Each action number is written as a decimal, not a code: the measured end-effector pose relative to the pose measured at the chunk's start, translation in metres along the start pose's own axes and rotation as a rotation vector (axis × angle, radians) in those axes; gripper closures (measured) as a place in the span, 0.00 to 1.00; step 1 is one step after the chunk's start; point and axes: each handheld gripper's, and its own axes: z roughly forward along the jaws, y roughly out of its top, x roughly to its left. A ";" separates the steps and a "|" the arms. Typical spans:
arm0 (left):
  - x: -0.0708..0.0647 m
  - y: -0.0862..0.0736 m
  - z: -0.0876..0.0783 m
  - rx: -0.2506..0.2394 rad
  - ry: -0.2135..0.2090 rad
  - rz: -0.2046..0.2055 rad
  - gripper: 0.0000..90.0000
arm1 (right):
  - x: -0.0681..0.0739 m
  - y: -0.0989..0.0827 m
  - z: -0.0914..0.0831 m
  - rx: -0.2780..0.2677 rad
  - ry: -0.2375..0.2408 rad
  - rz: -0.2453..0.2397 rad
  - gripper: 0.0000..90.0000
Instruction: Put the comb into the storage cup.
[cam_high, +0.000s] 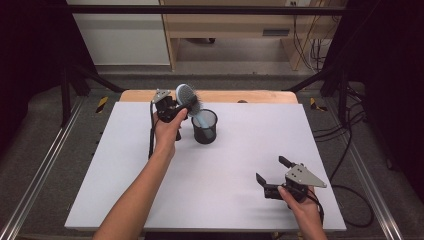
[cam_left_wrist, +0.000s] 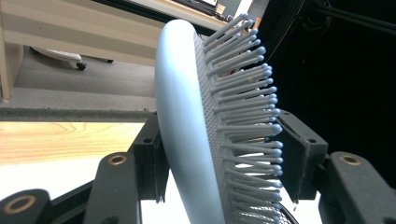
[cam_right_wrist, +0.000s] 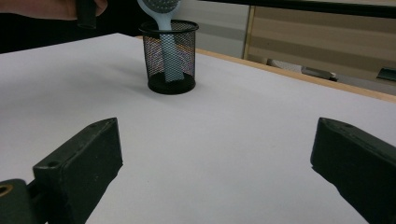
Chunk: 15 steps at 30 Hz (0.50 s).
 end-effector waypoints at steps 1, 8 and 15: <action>0.000 0.000 0.000 0.000 0.000 -0.001 0.48 | 0.000 0.000 0.000 0.000 0.000 -0.001 0.03; 0.003 0.000 0.000 0.004 0.002 -0.001 0.48 | 0.000 0.000 0.000 0.000 0.000 -0.001 0.03; 0.005 0.000 -0.001 0.006 0.006 -0.004 0.47 | 0.000 0.000 0.000 0.000 0.000 0.000 0.03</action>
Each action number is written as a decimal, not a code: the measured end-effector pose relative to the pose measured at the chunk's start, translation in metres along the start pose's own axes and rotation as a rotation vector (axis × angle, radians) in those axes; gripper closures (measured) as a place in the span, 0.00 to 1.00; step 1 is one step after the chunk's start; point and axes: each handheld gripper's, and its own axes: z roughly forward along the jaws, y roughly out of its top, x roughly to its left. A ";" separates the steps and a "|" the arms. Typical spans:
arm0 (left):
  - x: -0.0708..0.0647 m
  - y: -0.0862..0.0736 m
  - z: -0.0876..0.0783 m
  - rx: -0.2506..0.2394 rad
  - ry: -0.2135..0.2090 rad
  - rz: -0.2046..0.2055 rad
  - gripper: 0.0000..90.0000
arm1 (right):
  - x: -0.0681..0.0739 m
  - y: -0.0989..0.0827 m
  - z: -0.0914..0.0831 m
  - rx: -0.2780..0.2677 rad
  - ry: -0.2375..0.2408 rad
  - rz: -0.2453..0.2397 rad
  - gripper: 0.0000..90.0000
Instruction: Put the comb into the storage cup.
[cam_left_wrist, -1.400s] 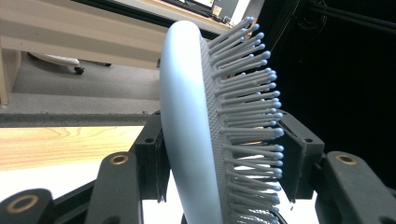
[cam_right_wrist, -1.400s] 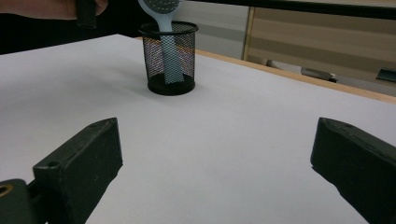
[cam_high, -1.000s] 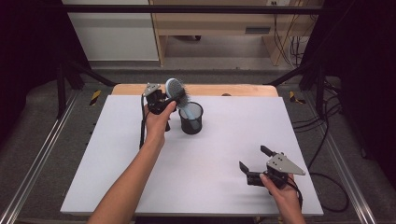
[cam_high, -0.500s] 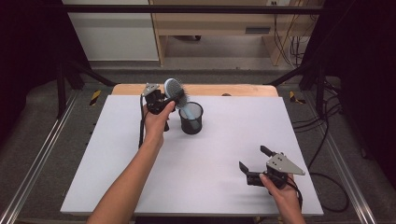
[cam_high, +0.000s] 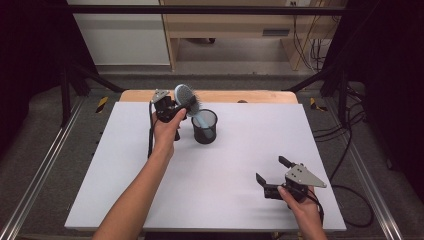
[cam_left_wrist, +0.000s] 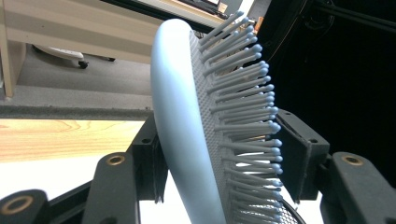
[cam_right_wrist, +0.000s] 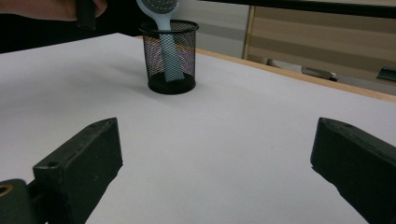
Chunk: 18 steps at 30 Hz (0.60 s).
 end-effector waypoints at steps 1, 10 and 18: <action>0.000 0.000 0.000 0.000 0.000 -0.001 0.47 | 0.000 0.000 0.000 0.000 0.000 0.000 0.03; 0.001 -0.001 0.000 0.000 -0.001 0.000 0.46 | 0.000 0.000 0.000 0.002 0.001 -0.001 0.03; 0.001 -0.001 -0.001 -0.001 0.000 0.003 0.46 | 0.000 0.000 0.000 0.002 0.002 -0.001 0.03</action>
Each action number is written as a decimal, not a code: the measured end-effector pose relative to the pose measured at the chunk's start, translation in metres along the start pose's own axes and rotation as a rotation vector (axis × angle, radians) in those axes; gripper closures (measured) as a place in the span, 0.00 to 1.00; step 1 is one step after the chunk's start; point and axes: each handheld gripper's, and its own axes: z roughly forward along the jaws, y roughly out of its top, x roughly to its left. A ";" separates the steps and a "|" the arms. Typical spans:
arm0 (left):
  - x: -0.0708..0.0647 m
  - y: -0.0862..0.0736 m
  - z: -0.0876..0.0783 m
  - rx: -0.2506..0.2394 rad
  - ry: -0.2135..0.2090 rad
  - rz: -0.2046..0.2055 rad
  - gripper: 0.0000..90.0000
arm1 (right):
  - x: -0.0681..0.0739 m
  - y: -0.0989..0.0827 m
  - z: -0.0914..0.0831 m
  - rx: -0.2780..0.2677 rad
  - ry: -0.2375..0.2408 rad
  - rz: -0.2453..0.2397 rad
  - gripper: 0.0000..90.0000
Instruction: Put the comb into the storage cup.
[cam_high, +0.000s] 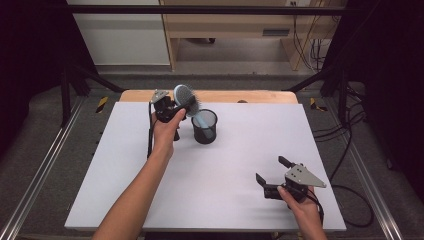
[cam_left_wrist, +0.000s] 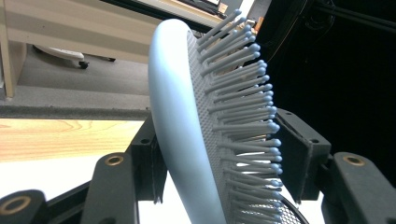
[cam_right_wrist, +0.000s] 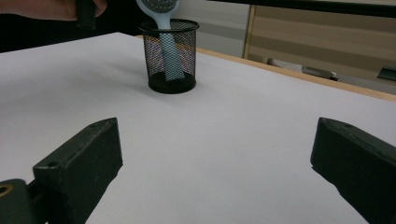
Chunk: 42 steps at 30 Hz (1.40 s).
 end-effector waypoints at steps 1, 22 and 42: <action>0.000 0.000 0.000 0.000 0.001 0.002 0.46 | 0.000 0.000 0.000 0.000 0.000 0.000 0.03; -0.004 0.000 0.000 0.005 0.015 0.050 0.35 | 0.000 0.000 0.000 -0.001 0.002 0.000 0.03; -0.005 0.002 -0.001 -0.007 0.035 0.045 0.13 | 0.000 0.000 0.000 0.001 0.004 0.001 0.03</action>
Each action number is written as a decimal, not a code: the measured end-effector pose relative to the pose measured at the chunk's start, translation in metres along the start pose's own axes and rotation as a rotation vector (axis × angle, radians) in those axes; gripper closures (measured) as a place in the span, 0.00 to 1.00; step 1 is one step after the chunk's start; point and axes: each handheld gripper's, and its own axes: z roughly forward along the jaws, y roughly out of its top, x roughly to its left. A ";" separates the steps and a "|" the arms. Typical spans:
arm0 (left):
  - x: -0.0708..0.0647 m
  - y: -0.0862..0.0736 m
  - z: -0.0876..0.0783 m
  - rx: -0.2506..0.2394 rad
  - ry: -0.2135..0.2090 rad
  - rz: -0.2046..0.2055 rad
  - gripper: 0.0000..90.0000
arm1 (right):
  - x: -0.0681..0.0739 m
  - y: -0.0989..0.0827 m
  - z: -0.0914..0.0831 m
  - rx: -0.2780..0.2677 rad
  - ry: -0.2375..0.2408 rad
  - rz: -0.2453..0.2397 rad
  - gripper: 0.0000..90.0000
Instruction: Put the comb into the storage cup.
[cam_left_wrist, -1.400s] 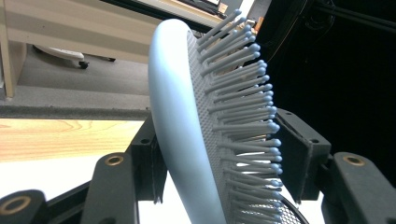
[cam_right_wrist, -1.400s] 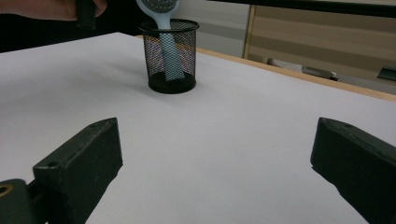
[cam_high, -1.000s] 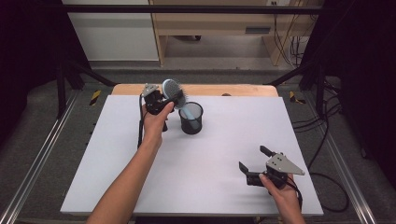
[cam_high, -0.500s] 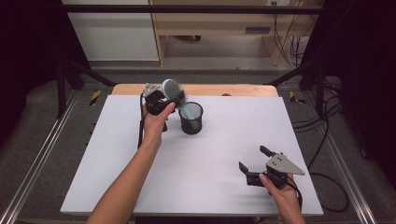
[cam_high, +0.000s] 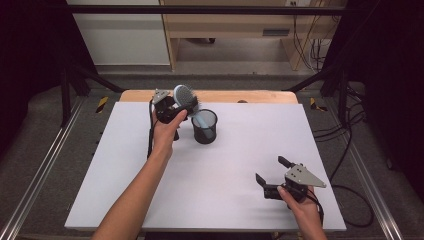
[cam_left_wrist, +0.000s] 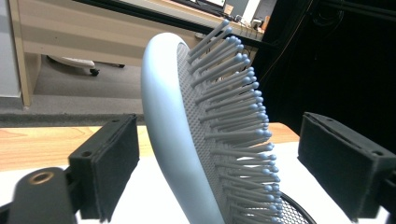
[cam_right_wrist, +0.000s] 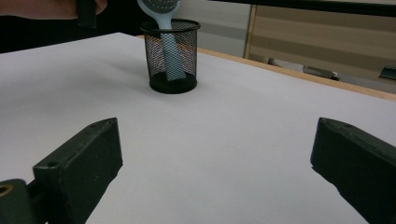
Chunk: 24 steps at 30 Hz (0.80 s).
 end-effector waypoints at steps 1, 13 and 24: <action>0.000 0.000 0.000 0.000 0.000 -0.004 0.12 | 0.000 0.000 0.000 0.001 0.000 0.001 0.03; -0.001 0.001 -0.001 -0.010 0.008 0.009 0.04 | 0.000 0.000 0.000 0.001 0.002 0.001 0.03; -0.002 0.002 -0.003 -0.017 0.013 0.024 0.03 | 0.000 0.000 0.000 0.001 0.002 0.002 0.03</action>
